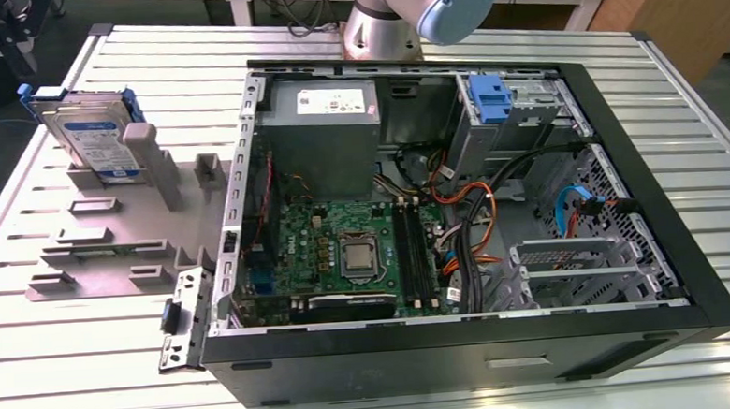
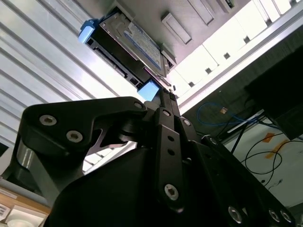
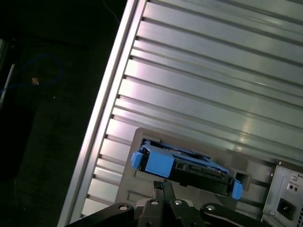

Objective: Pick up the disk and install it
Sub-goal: 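Pick up the disk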

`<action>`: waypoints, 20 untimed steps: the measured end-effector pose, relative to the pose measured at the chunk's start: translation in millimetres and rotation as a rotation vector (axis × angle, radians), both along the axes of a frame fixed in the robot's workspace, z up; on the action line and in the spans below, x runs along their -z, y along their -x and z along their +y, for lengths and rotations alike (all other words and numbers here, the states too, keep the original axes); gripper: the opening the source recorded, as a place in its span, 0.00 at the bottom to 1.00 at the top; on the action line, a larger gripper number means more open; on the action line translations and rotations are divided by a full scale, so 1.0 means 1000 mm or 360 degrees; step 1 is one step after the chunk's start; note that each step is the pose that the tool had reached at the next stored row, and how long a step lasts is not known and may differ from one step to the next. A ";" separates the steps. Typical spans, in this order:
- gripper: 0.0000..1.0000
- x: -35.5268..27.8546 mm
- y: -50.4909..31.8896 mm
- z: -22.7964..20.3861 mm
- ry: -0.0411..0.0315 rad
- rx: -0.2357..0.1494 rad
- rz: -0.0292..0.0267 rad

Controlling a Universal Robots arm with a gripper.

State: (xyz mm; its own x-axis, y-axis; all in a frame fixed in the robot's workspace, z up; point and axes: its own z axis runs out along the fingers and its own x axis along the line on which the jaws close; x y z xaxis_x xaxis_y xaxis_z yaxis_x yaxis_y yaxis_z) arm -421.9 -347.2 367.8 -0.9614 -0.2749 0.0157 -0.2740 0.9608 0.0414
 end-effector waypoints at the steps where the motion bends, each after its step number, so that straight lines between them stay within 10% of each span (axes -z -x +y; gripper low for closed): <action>1: 0.11 0.0000 0.0000 0.0000 0.0000 -0.0006 0.00000; 20: 0.11 0.0000 0.0000 0.0000 0.0000 -0.0082 0.00000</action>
